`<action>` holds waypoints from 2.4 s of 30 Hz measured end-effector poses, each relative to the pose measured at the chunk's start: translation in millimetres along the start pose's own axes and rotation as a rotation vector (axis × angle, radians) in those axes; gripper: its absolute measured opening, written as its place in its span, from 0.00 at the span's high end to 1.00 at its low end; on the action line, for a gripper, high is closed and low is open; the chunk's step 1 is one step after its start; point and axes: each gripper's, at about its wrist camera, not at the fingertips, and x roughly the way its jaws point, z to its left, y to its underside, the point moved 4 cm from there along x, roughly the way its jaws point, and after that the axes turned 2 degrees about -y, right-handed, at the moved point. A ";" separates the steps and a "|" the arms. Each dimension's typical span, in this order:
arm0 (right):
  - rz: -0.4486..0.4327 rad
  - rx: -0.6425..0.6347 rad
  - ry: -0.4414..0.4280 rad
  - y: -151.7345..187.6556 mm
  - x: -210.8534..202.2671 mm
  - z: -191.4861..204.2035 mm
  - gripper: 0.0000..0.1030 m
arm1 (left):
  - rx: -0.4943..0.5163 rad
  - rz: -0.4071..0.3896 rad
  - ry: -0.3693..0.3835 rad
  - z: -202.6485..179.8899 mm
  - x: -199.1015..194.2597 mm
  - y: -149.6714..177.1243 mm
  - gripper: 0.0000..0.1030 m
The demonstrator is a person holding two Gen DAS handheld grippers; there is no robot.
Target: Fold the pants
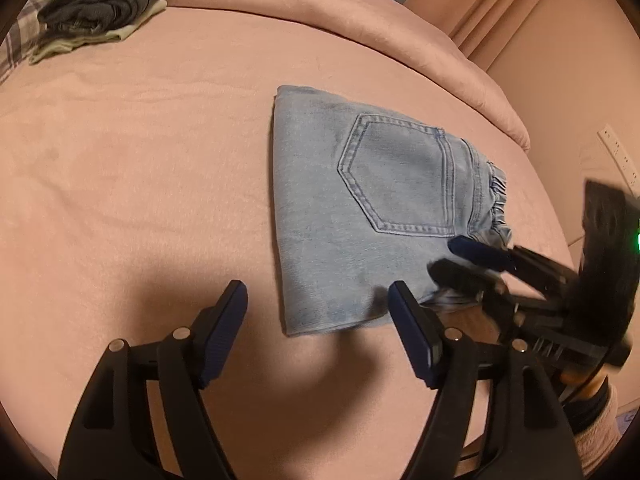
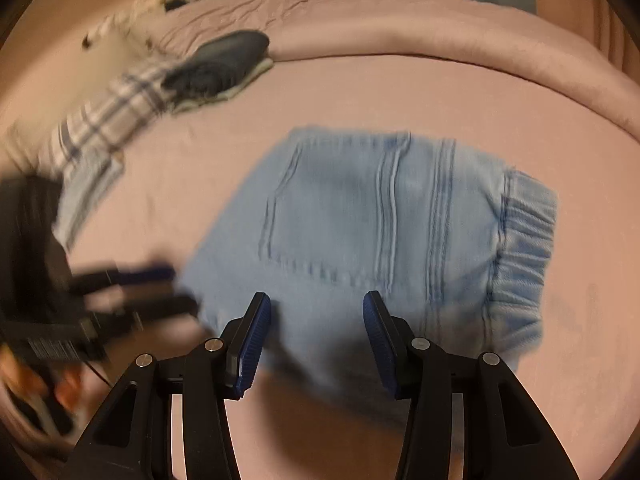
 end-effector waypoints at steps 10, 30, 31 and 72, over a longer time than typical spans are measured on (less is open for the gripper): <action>-0.089 0.042 0.028 5.6 2.7 7.5 0.42 | 0.000 -0.014 -0.058 2.8 1.4 -1.7 0.21; -0.225 0.375 -0.101 46.5 -59.5 -51.0 0.22 | -0.088 -0.004 -0.101 18.7 6.7 -19.0 0.01; -0.234 0.401 -0.113 48.4 -61.8 -55.8 0.22 | -0.090 0.001 -0.085 18.7 7.6 -19.4 0.01; -0.140 0.575 -0.301 -3.6 6.9 -114.0 0.12 | -0.161 0.125 0.299 -0.4 72.2 -80.9 0.02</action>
